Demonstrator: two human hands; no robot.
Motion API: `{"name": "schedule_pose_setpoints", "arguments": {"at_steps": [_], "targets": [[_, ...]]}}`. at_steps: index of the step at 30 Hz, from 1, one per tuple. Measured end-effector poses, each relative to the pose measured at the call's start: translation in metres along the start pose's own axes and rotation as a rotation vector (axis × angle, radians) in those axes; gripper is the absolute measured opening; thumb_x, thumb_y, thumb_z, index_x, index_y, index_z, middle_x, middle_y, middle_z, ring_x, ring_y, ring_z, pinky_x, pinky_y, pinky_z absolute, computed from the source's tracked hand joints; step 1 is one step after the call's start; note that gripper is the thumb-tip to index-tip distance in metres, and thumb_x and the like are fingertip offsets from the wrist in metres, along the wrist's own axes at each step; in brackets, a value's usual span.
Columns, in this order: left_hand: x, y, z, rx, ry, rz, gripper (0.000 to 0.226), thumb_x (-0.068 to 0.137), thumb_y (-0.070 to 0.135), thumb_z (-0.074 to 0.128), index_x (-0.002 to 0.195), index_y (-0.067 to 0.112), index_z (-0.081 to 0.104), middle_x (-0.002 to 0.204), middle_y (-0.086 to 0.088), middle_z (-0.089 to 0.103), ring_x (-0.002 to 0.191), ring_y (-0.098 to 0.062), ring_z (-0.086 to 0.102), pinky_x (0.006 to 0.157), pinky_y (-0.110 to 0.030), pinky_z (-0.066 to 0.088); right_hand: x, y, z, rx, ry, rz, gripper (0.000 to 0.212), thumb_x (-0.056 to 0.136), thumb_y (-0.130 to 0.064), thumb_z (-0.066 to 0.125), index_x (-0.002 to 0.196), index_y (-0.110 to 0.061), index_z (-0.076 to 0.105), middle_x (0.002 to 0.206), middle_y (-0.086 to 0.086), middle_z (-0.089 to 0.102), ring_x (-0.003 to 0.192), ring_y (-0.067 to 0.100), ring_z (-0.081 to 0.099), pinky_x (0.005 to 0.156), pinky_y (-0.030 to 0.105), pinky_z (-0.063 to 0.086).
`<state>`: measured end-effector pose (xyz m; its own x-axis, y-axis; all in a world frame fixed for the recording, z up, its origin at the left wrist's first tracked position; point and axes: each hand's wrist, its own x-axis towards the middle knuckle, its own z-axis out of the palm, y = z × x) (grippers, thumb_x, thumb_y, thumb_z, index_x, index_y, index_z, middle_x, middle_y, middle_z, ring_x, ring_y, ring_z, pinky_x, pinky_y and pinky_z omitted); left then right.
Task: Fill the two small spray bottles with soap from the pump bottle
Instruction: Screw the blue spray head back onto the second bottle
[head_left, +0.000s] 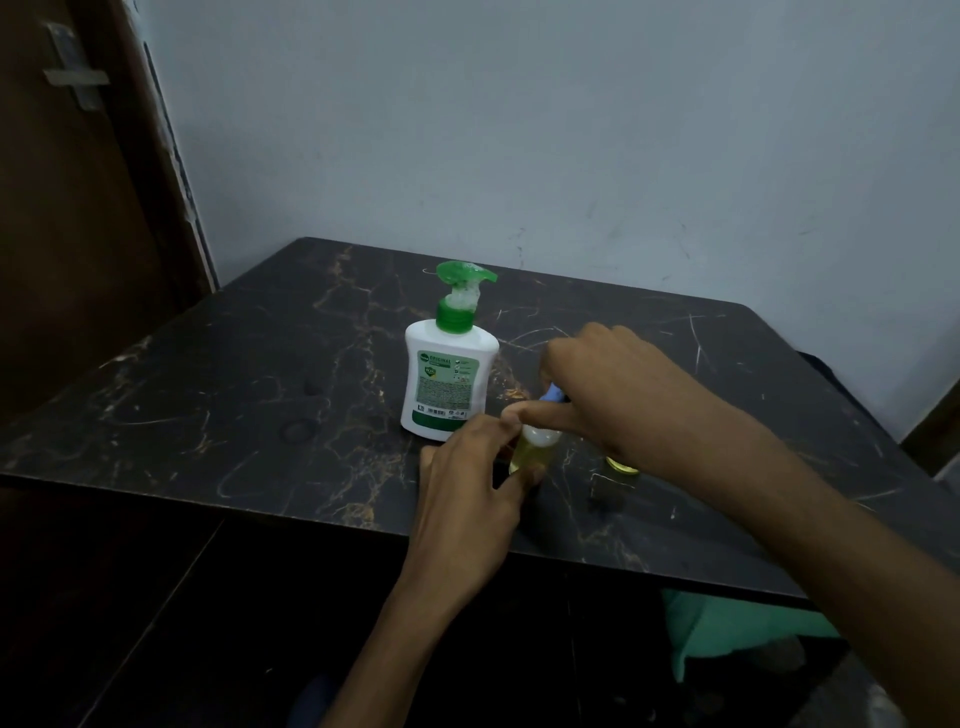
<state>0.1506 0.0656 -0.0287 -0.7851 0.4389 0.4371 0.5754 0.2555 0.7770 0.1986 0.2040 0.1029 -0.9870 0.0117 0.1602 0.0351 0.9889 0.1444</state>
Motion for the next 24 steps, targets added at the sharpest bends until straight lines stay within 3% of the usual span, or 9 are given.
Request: {"name": "schedule_pose_setpoints", "arguments": {"at_steps": [3,5,7,9,14,18,21,24], "targets": [[0.0,0.0,0.0,-0.003,-0.01,-0.006,0.031,0.088,0.033,0.076,0.118,0.033,0.068,0.11,0.018,0.069,0.106,-0.003,0.065,0.096,-0.046,0.052,-0.004,-0.001,-0.002,-0.017,0.007,-0.045,0.047,0.098,-0.068,0.057,0.08,-0.025,0.049,0.081,-0.006,0.056,0.065,0.008,0.044,0.054,0.025,0.028],[0.001,-0.001,0.0,0.002,0.006,-0.009,0.02,0.088,0.032,0.078,0.105,0.032,0.069,0.099,0.016,0.068,0.098,-0.002,0.064,0.091,-0.048,0.052,-0.007,0.0,-0.004,0.042,-0.011,-0.102,0.035,0.098,-0.059,0.064,0.104,-0.025,0.062,0.099,-0.008,0.064,0.079,0.01,0.055,0.061,0.02,0.036],[0.001,0.0,0.0,0.005,0.019,-0.01,0.016,0.087,0.03,0.08,0.097,0.031,0.068,0.093,0.015,0.066,0.093,-0.002,0.063,0.09,-0.049,0.052,-0.011,0.0,-0.006,0.1,0.002,-0.158,0.03,0.096,-0.043,0.07,0.123,-0.03,0.062,0.113,-0.013,0.068,0.093,0.009,0.061,0.071,0.021,0.046],[0.001,0.0,0.0,0.004,0.016,-0.01,0.016,0.087,0.031,0.08,0.099,0.032,0.07,0.094,0.016,0.067,0.094,-0.001,0.063,0.091,-0.048,0.052,-0.015,0.001,-0.009,0.139,-0.002,-0.164,0.038,0.094,-0.033,0.072,0.13,-0.035,0.059,0.115,-0.016,0.071,0.096,0.007,0.064,0.078,0.026,0.054],[0.001,-0.001,-0.001,-0.001,-0.007,-0.011,0.02,0.087,0.033,0.078,0.105,0.033,0.07,0.101,0.016,0.068,0.099,-0.002,0.064,0.093,-0.048,0.052,-0.02,0.007,-0.016,0.104,-0.046,-0.069,0.043,0.093,-0.038,0.071,0.132,-0.032,0.054,0.103,-0.009,0.071,0.083,0.016,0.063,0.076,0.038,0.058],[0.0,-0.001,-0.001,0.0,-0.008,-0.005,0.022,0.087,0.033,0.078,0.108,0.035,0.07,0.102,0.017,0.067,0.1,-0.002,0.064,0.094,-0.048,0.051,-0.022,0.006,-0.019,0.081,-0.064,-0.045,0.043,0.096,-0.042,0.069,0.133,-0.028,0.053,0.104,-0.006,0.069,0.089,0.02,0.063,0.08,0.038,0.056],[0.0,-0.001,-0.001,0.002,-0.001,-0.016,0.026,0.087,0.034,0.078,0.112,0.034,0.07,0.102,0.017,0.067,0.1,-0.002,0.063,0.094,-0.048,0.051,-0.019,0.002,-0.016,0.104,-0.033,-0.099,0.044,0.094,-0.025,0.073,0.132,-0.034,0.054,0.115,-0.011,0.065,0.096,0.016,0.063,0.079,0.035,0.055],[0.0,-0.001,0.0,0.001,0.004,-0.016,0.03,0.088,0.033,0.078,0.116,0.035,0.069,0.103,0.018,0.067,0.1,-0.002,0.064,0.094,-0.048,0.051,-0.013,0.001,-0.01,0.114,-0.05,-0.127,0.049,0.087,-0.004,0.072,0.12,-0.038,0.064,0.111,-0.016,0.064,0.095,0.008,0.061,0.073,0.027,0.052]]}}
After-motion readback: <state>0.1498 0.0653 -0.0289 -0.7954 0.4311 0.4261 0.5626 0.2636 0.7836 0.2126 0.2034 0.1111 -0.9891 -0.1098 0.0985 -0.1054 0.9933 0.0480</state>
